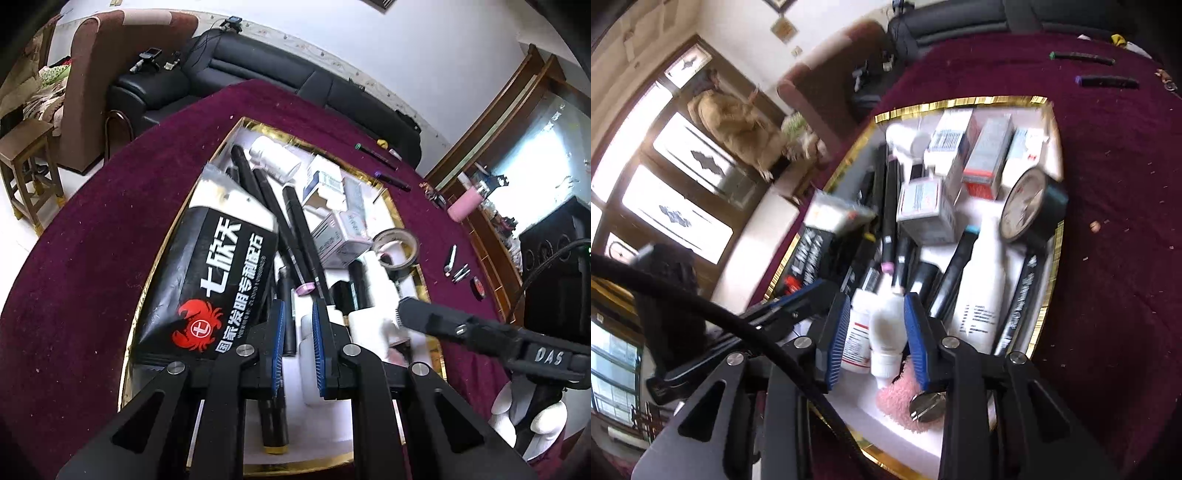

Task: Organize objects
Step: 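Carry the white item and black marker into the tray and release both, then move both open tools from the tray back to the pile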

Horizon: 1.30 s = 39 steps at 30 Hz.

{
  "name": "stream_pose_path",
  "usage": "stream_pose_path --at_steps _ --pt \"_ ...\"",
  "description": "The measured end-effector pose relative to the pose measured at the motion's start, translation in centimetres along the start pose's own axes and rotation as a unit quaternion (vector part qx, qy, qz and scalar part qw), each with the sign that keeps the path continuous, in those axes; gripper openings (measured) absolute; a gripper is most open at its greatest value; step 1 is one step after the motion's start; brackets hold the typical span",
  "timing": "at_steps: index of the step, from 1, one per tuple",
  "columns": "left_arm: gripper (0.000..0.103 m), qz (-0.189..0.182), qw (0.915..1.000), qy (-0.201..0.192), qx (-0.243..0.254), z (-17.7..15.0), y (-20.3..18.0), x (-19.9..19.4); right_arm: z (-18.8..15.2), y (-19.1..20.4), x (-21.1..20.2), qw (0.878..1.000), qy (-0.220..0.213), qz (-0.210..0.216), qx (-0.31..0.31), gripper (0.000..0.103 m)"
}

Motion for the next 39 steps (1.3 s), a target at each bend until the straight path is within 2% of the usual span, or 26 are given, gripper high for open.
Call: stream_pose_path --at_steps 2,8,11,13,15,17,21,22,25,27,29,32,34,37,39 --pt "0.012 -0.009 0.9999 -0.011 -0.001 0.2 -0.4 -0.7 0.1 -0.4 -1.7 1.0 -0.019 0.008 0.008 0.045" --pt "0.012 -0.024 0.9992 -0.027 0.017 0.7 -4.3 -2.3 -0.3 -2.5 -6.7 0.997 -0.065 0.021 0.032 0.047" --pt "0.012 -0.041 0.9975 -0.033 0.047 1.3 -7.9 -3.3 -0.4 -3.9 -9.8 0.995 -0.085 0.02 0.04 0.047" --pt "0.012 -0.068 0.9948 -0.044 0.063 2.0 -10.9 -4.4 -0.5 -4.9 -12.7 0.994 -0.101 0.009 0.041 0.047" --pt "0.012 -0.102 0.9899 -0.057 0.081 2.8 -14.3 -5.7 -0.5 -5.9 -17.1 0.991 -0.13 -0.002 0.037 0.047" --pt "0.014 -0.115 0.9847 -0.07 0.111 3.3 -17.4 -6.9 -0.4 -6.7 -21.4 0.987 -0.157 -0.02 0.03 0.047" --pt "0.039 -0.134 0.9689 -0.108 0.178 4.6 -24.5 -10.4 0.5 -7.8 -30.2 0.976 -0.211 -0.056 0.025 0.049" --pt "0.041 -0.134 0.9648 -0.119 0.192 5.0 -25.9 -11.2 0.7 -7.7 -32.6 0.971 -0.226 -0.073 0.017 0.055" --pt "0.06 -0.124 0.954 -0.152 0.227 6.2 -29.7 -13.4 1.2 -6.6 -39.2 0.951 -0.28 -0.131 -0.01 0.079" --pt "0.077 -0.116 0.9496 -0.169 0.237 7.0 -31.8 -14.4 1.6 -5.8 -42.3 0.939 -0.303 -0.164 -0.022 0.082" --pt "0.083 -0.105 0.9452 -0.19 0.244 7.7 -33.3 -15.1 2.0 -5.1 -44.5 0.929 -0.315 -0.19 -0.034 0.082" --pt "0.097 -0.081 0.9347 -0.226 0.262 8.2 -35.7 -15.6 2.4 -5.2 -45.1 0.92 -0.321 -0.223 -0.041 0.082" --pt "0.099 -0.071 0.9278 -0.24 0.277 8.2 -37.0 -14.9 2.2 -5.9 -43.9 0.924 -0.315 -0.216 -0.032 0.082" --pt "0.099 -0.058 0.927 -0.211 0.305 7.7 -38.4 -11.6 2.1 -8.1 -41.1 0.935 -0.296 -0.197 -0.008 0.082" --pt "0.099 -0.054 0.9278 -0.175 0.325 7.2 -39.2 -8.8 2.1 -10.0 -38.8 0.941 -0.281 -0.19 0.014 0.082"
Point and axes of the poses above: each gripper's, at about its wrist camera, not at the fingertips, and x roughly the way its jaws point, y to its left, z to its top, the point moved 7 cm from there along x, roughly the way its jaws point, and after that the axes turned 2 degrees about -z, right-handed, at the moved point
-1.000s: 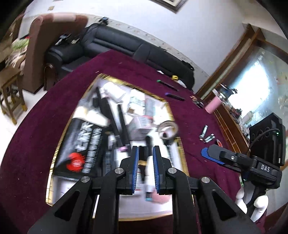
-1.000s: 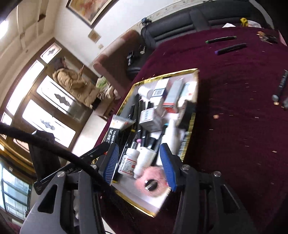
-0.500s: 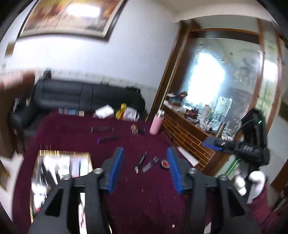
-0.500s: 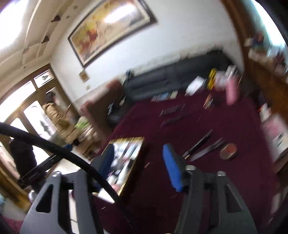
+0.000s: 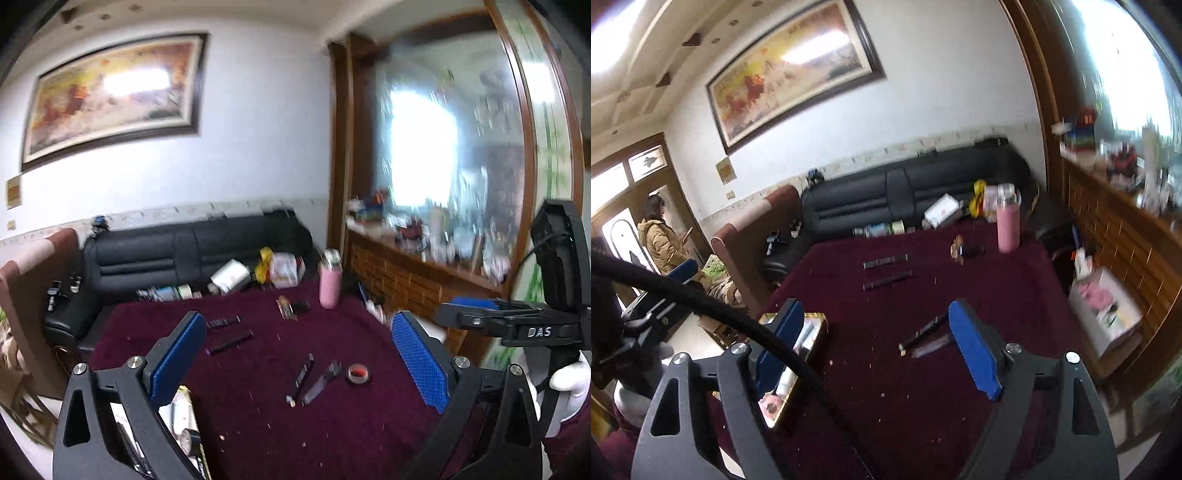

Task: Organize objects
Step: 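Move both open tools from the tray back to the pile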

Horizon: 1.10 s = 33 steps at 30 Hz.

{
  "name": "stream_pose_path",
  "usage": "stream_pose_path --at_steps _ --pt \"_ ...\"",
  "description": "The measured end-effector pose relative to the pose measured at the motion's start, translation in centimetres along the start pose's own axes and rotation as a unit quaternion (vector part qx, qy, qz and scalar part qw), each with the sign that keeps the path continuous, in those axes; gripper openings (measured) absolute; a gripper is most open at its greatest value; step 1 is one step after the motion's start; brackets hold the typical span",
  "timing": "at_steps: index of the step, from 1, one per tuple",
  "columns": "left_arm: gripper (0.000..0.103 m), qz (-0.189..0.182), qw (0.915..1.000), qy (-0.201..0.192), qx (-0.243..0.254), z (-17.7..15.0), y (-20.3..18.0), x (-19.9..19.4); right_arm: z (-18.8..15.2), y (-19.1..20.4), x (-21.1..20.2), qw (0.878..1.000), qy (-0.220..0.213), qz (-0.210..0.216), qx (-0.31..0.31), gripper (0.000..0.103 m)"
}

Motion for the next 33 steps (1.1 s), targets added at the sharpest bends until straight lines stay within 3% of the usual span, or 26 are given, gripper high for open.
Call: stream_pose_path --at_steps 2,9,13,21,30,33 --pt "0.099 -0.002 0.9992 0.038 0.008 -1.6 -0.3 2.9 -1.2 -1.1 2.1 1.0 0.018 -0.002 0.018 0.082" --pt "0.099 0.01 0.9917 0.113 -0.06 -7.9 0.8 10.0 -5.9 -6.0 9.1 0.995 0.051 -0.029 0.085 0.081" --pt "0.099 0.033 0.9868 0.147 -0.06 -11.8 1.1 13.9 -7.5 -8.4 12.0 0.99 0.064 -0.043 0.121 0.081" --pt "0.099 0.075 0.9699 0.215 -0.085 -18.5 4.0 20.5 -8.7 -11.7 16.5 0.985 0.073 -0.114 0.111 0.081" --pt "0.099 0.098 0.9451 0.29 -0.113 -25.1 5.4 25.1 -8.0 -14.6 20.4 0.981 0.073 -0.152 0.091 0.081" --pt "0.099 0.101 0.9449 0.292 -0.107 -25.3 5.0 25.2 -7.9 -15.2 21.1 0.981 0.071 -0.165 0.08 0.081"
Point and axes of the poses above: each gripper's, at about its wrist camera, not at the fingertips, and x roughly the way its jaws point, y to its left, z to its top, the point moved 7 cm from there along x, roughly the way its jaws point, and after that the axes turned 2 degrees about -z, right-handed, at the moved point
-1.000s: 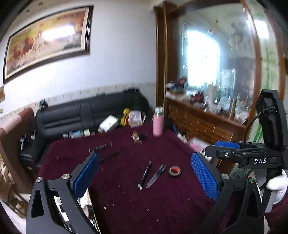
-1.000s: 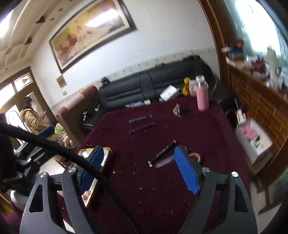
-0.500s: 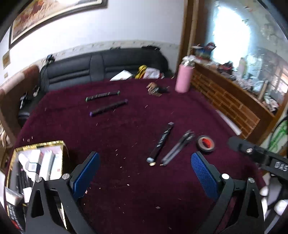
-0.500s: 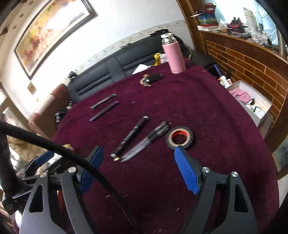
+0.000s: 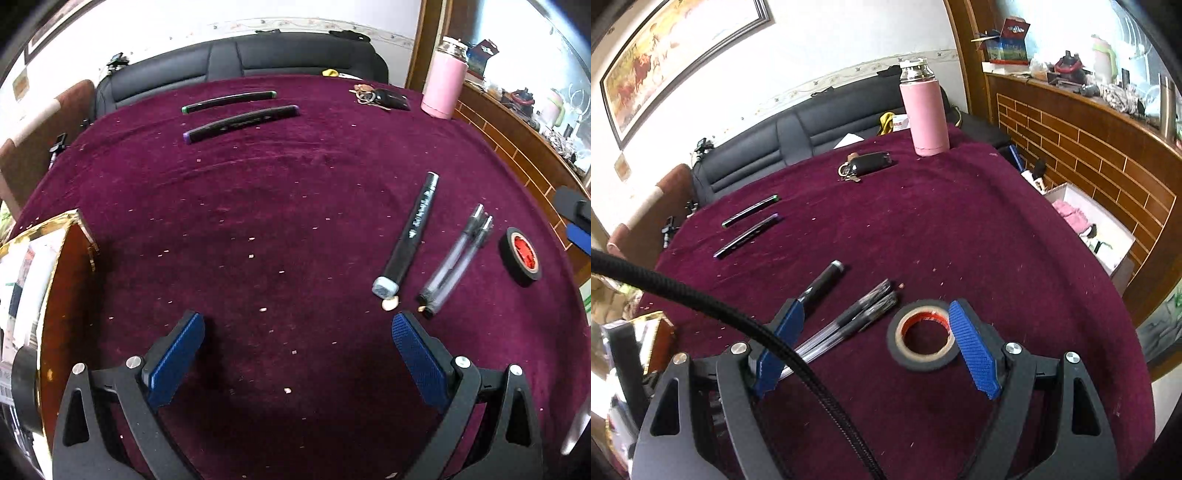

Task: Organize objects
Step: 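Move both open tools from the tray back to the pile, then grasp a black marker with white lettering with the left tool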

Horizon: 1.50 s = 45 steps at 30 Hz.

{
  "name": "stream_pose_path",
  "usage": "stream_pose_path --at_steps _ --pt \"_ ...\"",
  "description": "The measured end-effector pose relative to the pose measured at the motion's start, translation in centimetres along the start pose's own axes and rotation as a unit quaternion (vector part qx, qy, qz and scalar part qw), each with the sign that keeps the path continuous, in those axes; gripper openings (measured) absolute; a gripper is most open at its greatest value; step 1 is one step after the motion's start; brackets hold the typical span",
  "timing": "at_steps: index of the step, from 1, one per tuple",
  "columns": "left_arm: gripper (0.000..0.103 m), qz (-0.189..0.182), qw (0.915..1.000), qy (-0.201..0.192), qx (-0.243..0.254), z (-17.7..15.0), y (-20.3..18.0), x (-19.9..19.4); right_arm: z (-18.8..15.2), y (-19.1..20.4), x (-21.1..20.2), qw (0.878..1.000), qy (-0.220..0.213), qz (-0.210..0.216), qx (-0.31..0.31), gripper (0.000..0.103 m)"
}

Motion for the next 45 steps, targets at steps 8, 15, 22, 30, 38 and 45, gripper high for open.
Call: stream_pose_path --at_steps 8,15,22,30,38,45 --pt "0.101 0.016 0.9998 0.008 0.011 -0.2 -0.3 0.1 -0.7 -1.1 1.2 0.999 0.001 -0.026 -0.022 0.081" --pt "0.102 0.014 0.9997 0.011 0.014 0.0 -0.2 0.5 -0.2 -1.6 1.1 1.0 -0.001 -0.018 -0.021 0.081" --pt "0.084 -0.031 0.9991 0.001 0.029 3.1 -0.8 -1.6 0.6 -4.5 0.7 0.998 -0.004 0.019 0.054 0.081" --pt "0.083 -0.022 0.994 -0.022 0.105 9.8 -5.1 0.7 0.7 -5.3 0.4 0.994 -0.002 0.055 0.092 0.081" --pt "0.026 -0.003 0.9819 -0.008 0.189 8.4 -8.9 3.3 1.1 -6.6 -0.6 0.988 -0.014 0.085 0.129 0.081" --pt "0.0 0.026 0.9692 0.022 0.244 5.7 -9.3 4.0 0.4 -5.9 0.7 0.989 0.015 0.101 0.107 0.081"
Point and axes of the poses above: each gripper's, at about its wrist camera, not at the fingertips, and x roughly the way its jaws point, y to its left, z to its top, the point moved 7 cm from there along x, roughly the way its jaws point, and after that the axes turned 2 degrees about -z, right-handed, at the moved point
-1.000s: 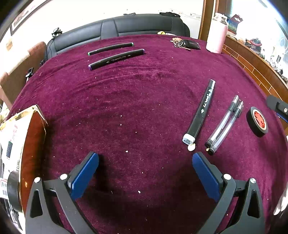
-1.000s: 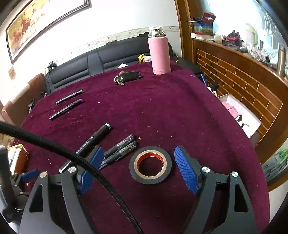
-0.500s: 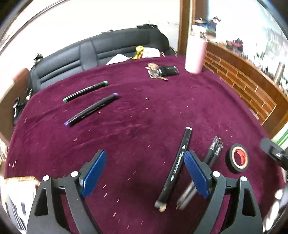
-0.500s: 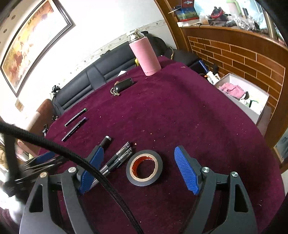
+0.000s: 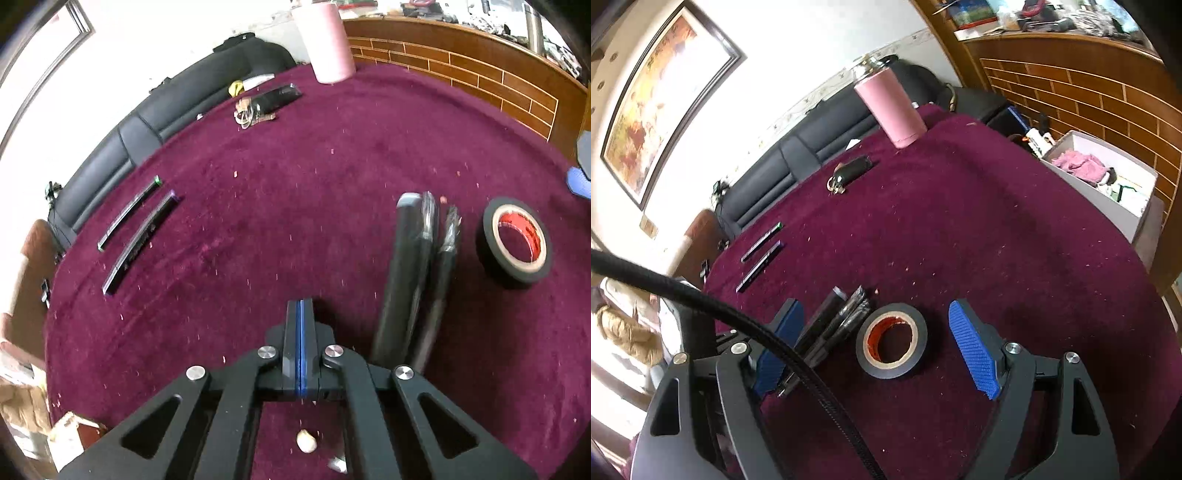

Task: Organize objects
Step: 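Grasp a black marker with white lettering with the left tool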

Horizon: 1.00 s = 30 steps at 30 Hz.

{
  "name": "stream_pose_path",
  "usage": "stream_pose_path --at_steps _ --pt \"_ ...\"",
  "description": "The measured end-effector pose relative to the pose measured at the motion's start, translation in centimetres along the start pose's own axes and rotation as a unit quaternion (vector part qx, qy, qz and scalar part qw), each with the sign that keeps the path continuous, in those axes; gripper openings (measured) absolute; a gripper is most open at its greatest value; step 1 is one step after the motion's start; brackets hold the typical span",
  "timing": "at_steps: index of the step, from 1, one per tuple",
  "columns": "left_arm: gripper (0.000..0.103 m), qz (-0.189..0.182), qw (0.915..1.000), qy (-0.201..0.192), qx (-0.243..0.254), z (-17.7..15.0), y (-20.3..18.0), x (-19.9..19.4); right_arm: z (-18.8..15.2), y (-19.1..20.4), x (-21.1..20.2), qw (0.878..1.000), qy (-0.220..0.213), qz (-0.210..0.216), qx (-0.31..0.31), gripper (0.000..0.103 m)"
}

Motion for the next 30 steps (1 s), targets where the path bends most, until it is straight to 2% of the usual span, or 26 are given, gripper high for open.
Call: stream_pose_path --at_steps 2,5,8,11,15,21,23,25,27,30 --pt "0.0 -0.021 0.9996 -0.003 -0.02 -0.2 0.8 -0.1 -0.4 0.2 0.3 1.0 0.005 0.0 -0.007 0.081" --pt "0.0 -0.038 0.999 -0.019 -0.013 -0.4 0.9 -0.3 -0.8 0.5 0.6 1.0 0.013 -0.001 -0.012 0.081" --pt "0.0 -0.072 0.9968 -0.029 -0.022 -0.4 1.0 -0.8 -0.9 0.5 0.5 1.0 0.011 -0.001 -0.014 0.081" --pt "0.0 -0.078 0.9965 -0.028 -0.011 -0.2 0.0 -0.7 -0.9 0.4 0.6 1.0 0.014 -0.003 -0.013 0.081" --pt "0.0 -0.115 0.9919 -0.048 -0.025 0.5 -0.2 -1.5 -0.8 0.6 0.6 1.0 0.015 -0.001 -0.015 0.081" --pt "0.004 -0.145 0.9884 -0.045 -0.013 0.6 -1.3 -1.5 -1.0 0.8 0.9 1.0 0.021 0.002 -0.018 0.081" --pt "0.005 -0.164 0.9843 -0.062 -0.025 0.8 -1.0 -2.4 -1.0 0.7 0.9 1.0 0.021 0.002 -0.017 0.081" --pt "0.014 -0.172 0.9815 -0.072 -0.04 1.2 -0.5 -3.1 -1.0 0.6 1.0 1.0 0.021 0.002 -0.015 0.081" --pt "0.045 -0.178 0.9808 -0.071 -0.037 1.4 -0.6 -3.3 -1.0 0.6 1.1 1.0 0.024 0.005 -0.014 0.081" --pt "0.047 -0.174 0.9823 -0.064 -0.025 1.2 -1.0 -3.0 -1.0 0.7 1.0 1.0 0.023 0.006 -0.015 0.081"
Point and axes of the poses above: each gripper's, at about its wrist camera, not at the fingertips, and x roughly the way its jaws point, y to its left, z to its top, the point moved 7 cm from there along x, roughly the way its jaws point, and after that the axes turned 2 degrees about -z, right-handed, at the moved point
